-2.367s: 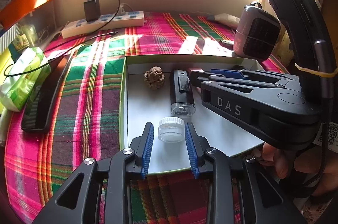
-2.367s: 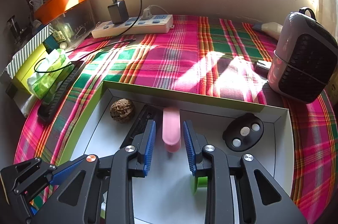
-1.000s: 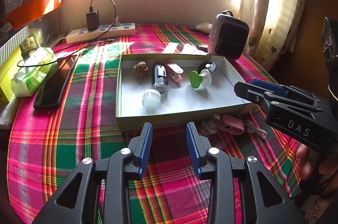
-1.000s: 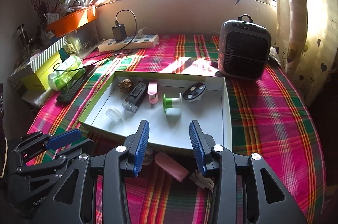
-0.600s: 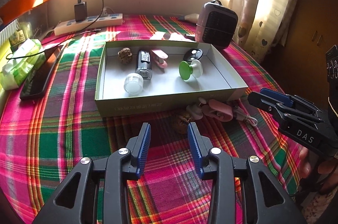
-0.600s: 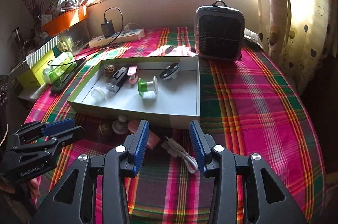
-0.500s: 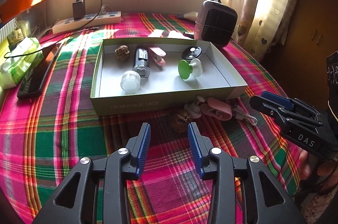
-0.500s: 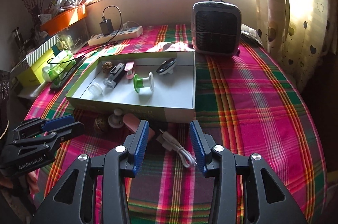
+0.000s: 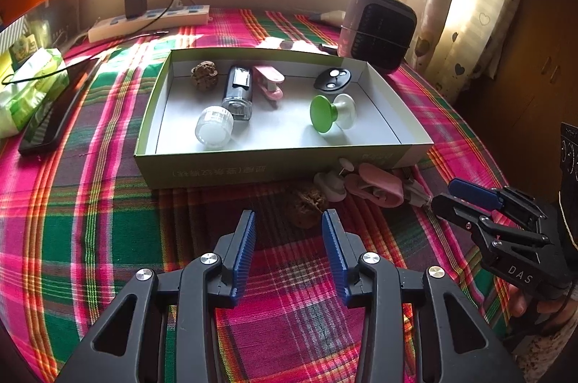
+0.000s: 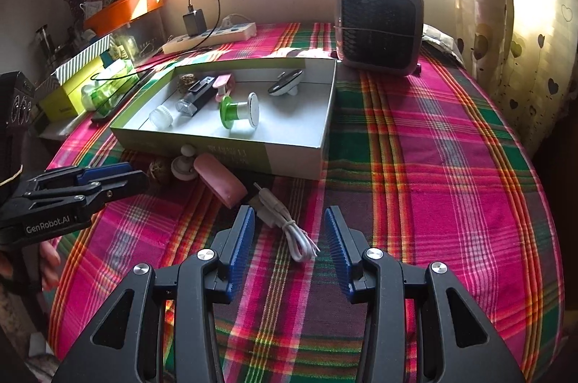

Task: Organize objects
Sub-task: 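Withdraw both open grippers from the box toward the walnut and white cable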

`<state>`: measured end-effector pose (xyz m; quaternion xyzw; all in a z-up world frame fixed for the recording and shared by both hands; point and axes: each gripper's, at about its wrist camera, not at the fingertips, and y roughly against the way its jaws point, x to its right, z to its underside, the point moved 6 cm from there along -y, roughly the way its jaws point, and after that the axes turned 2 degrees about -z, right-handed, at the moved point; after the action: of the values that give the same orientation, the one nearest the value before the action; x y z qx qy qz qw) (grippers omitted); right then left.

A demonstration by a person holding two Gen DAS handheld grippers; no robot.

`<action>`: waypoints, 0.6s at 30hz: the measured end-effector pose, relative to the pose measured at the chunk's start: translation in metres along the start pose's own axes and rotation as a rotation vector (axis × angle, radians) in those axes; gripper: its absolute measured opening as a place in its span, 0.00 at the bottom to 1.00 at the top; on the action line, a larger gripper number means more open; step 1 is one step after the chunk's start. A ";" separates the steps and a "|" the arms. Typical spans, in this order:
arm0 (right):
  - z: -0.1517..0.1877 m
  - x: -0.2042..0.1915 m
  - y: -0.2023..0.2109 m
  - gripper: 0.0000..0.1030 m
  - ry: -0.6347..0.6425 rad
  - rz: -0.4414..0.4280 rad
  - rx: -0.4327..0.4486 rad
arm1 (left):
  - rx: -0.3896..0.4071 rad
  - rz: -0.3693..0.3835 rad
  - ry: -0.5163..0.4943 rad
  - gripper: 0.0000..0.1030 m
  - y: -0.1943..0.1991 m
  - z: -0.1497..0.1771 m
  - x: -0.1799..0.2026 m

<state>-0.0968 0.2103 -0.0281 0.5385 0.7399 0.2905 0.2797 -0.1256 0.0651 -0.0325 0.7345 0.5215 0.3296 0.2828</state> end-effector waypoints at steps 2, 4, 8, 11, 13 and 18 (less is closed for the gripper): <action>0.001 -0.001 -0.003 0.41 0.027 -0.001 -0.013 | -0.002 -0.005 0.002 0.35 -0.002 0.000 0.000; 0.002 -0.002 -0.005 0.41 0.047 -0.006 -0.022 | -0.008 -0.012 0.007 0.35 -0.004 0.000 0.000; 0.002 -0.003 -0.013 0.41 0.086 -0.016 -0.052 | -0.017 -0.005 0.010 0.36 -0.009 -0.001 0.003; 0.001 -0.005 -0.016 0.41 0.111 -0.028 -0.060 | -0.025 -0.012 0.006 0.36 -0.012 0.000 0.005; 0.001 -0.007 -0.019 0.41 0.129 -0.030 -0.067 | -0.023 -0.015 0.007 0.36 -0.013 -0.002 0.005; -0.001 -0.013 -0.024 0.43 0.168 -0.040 -0.083 | -0.023 -0.024 0.002 0.37 -0.016 -0.005 0.005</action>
<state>-0.1093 0.1914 -0.0440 0.4853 0.7587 0.3592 0.2445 -0.1377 0.0752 -0.0405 0.7245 0.5267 0.3328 0.2950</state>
